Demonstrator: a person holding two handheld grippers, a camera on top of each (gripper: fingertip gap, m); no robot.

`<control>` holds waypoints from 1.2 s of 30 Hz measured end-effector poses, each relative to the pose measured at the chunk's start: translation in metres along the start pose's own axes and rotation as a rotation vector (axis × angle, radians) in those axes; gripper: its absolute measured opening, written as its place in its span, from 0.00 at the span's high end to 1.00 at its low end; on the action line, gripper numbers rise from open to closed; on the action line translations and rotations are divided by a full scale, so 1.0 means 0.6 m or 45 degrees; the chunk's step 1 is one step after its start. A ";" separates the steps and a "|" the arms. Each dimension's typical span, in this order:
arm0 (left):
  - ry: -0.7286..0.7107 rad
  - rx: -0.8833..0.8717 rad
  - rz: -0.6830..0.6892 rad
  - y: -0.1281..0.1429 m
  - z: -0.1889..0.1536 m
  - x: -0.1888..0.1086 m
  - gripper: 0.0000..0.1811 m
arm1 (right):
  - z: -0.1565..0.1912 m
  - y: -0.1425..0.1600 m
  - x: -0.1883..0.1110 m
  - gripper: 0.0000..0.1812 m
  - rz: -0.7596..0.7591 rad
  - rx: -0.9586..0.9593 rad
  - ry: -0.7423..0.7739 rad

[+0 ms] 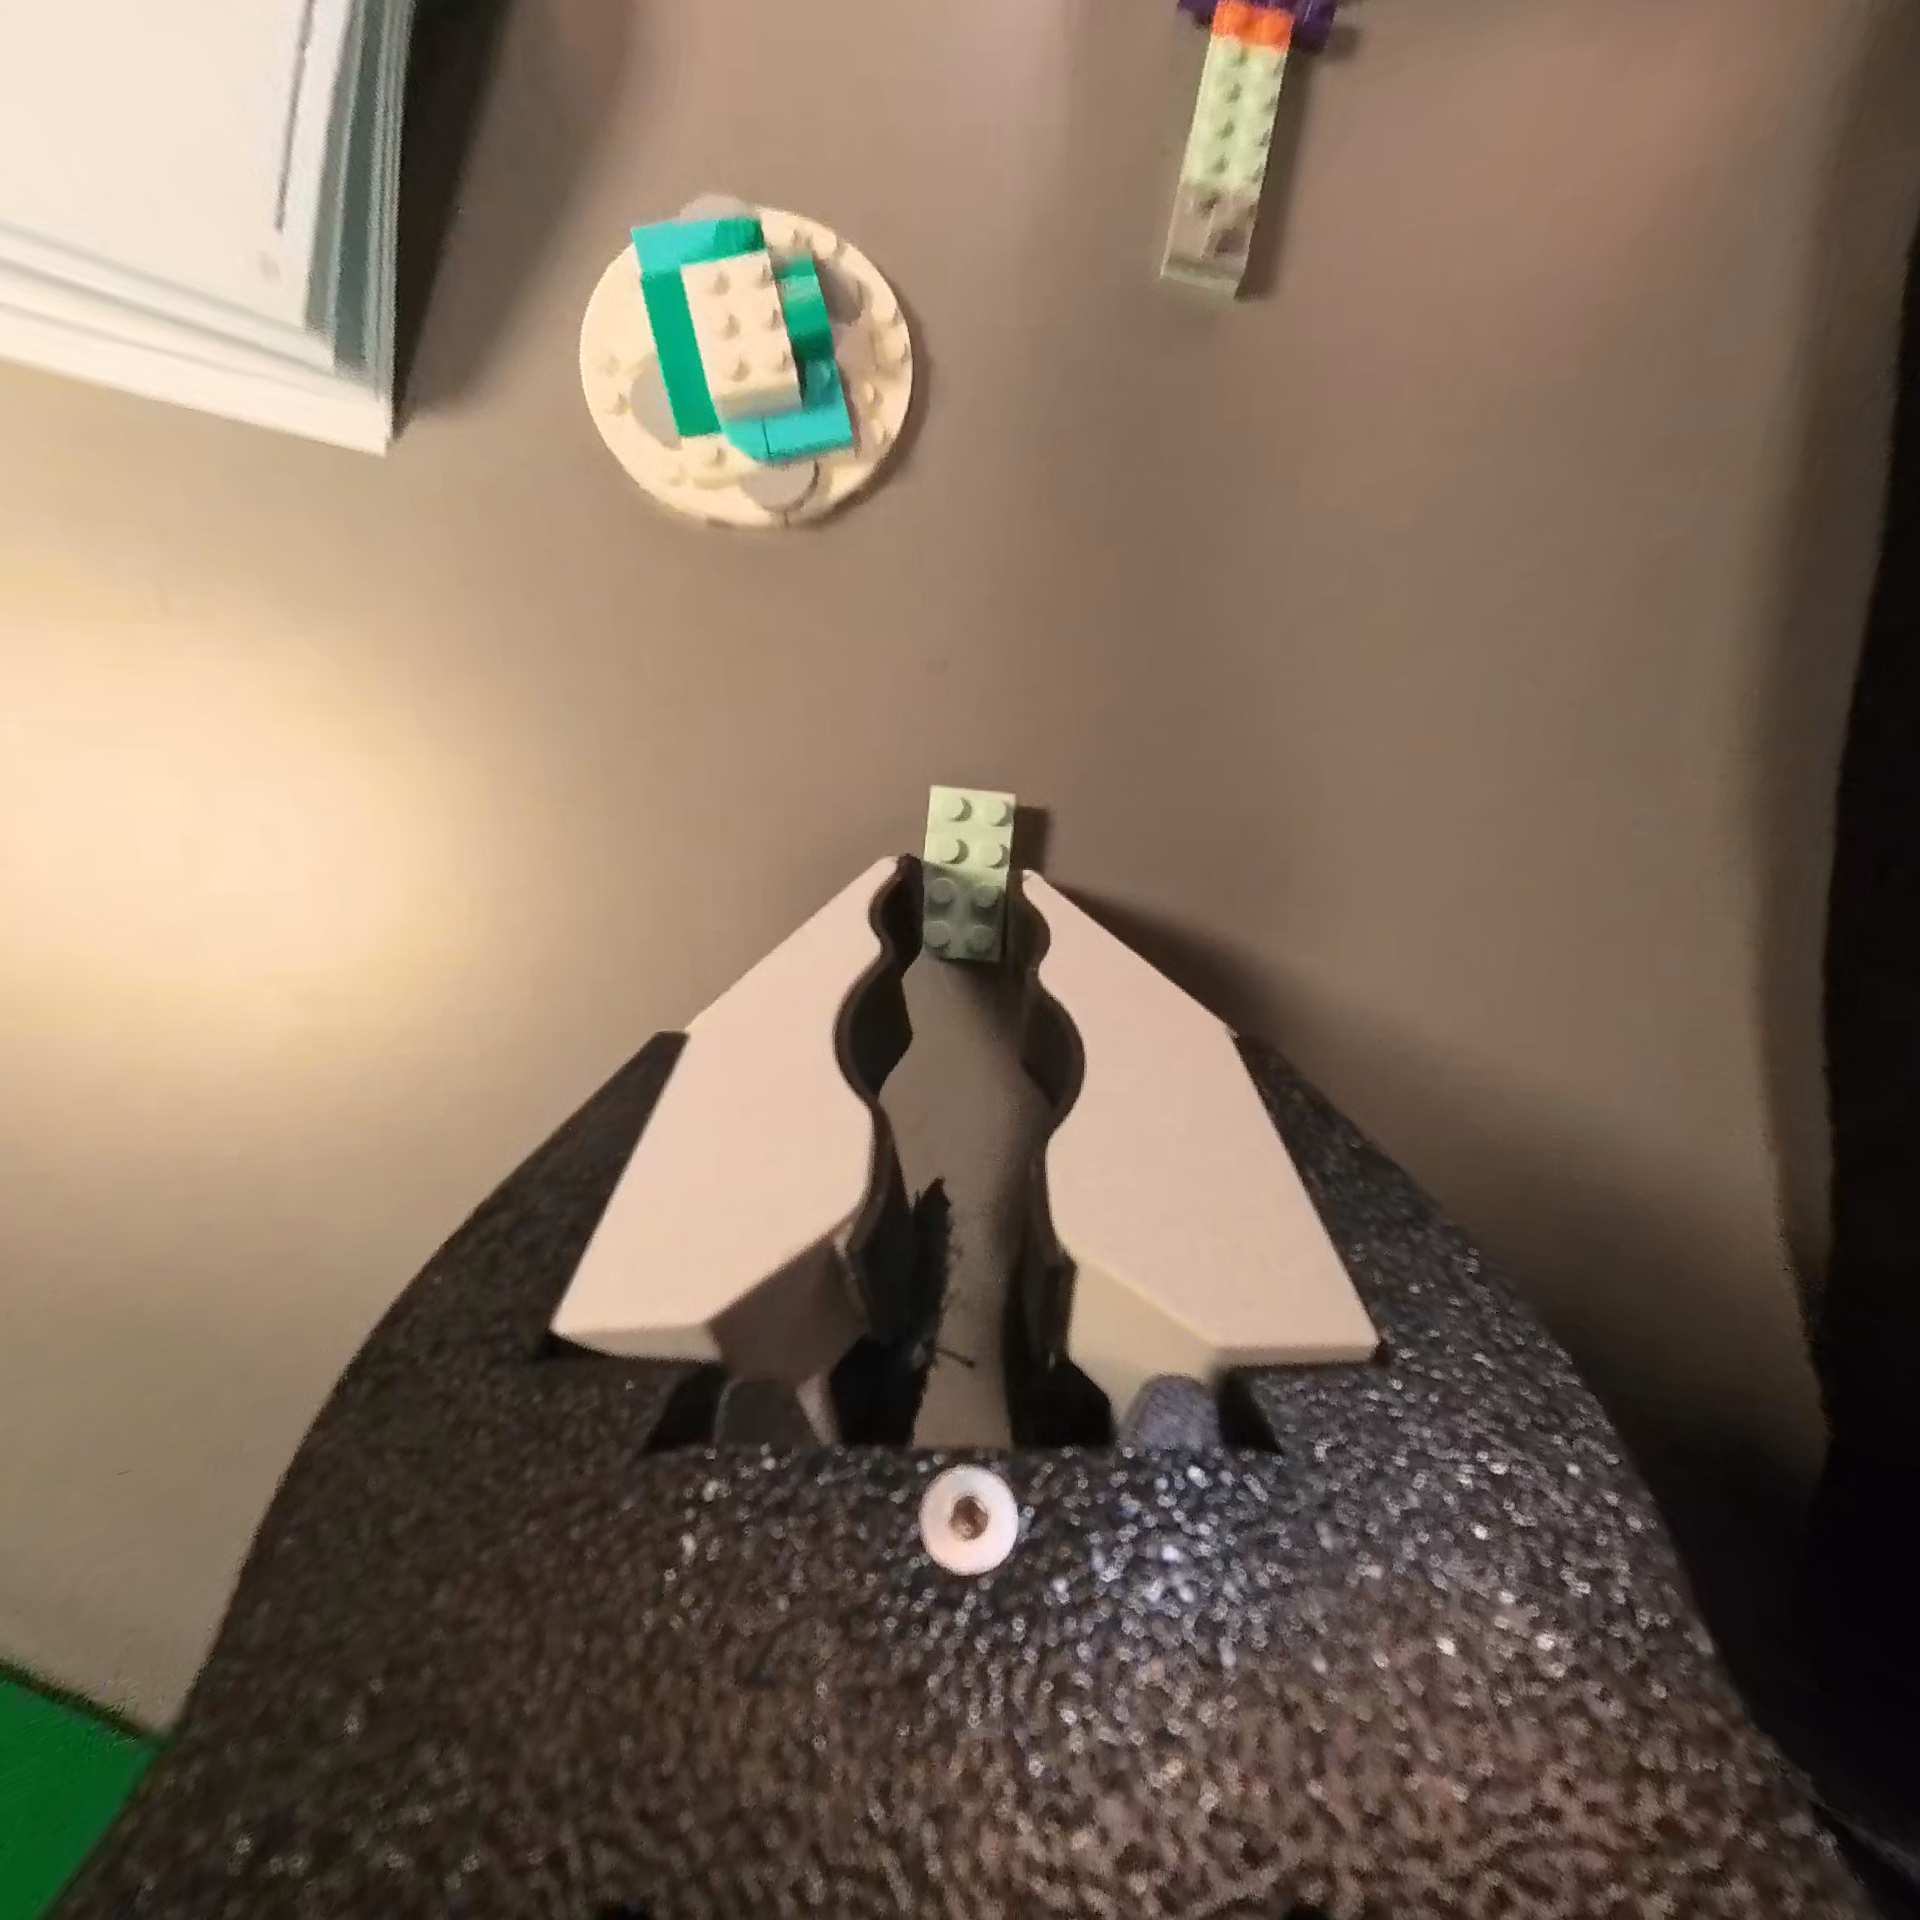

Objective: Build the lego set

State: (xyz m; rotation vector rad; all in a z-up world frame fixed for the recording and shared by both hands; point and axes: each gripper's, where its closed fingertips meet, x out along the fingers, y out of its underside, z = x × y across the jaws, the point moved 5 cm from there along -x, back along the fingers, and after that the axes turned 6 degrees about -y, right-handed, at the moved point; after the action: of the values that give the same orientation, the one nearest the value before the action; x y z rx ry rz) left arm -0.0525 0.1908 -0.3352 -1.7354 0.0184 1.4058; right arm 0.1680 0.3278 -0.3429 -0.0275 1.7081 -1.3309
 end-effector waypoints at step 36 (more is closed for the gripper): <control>0.126 0.172 0.043 -0.236 -0.107 0.165 0.93 | -0.001 -0.001 0.001 0.92 0.002 -0.014 0.025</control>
State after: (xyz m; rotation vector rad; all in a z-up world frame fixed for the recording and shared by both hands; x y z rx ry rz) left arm 0.1048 0.2860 -0.3300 -1.6976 0.1929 1.3110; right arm 0.1675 0.3278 -0.3429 -0.0195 1.7314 -1.3250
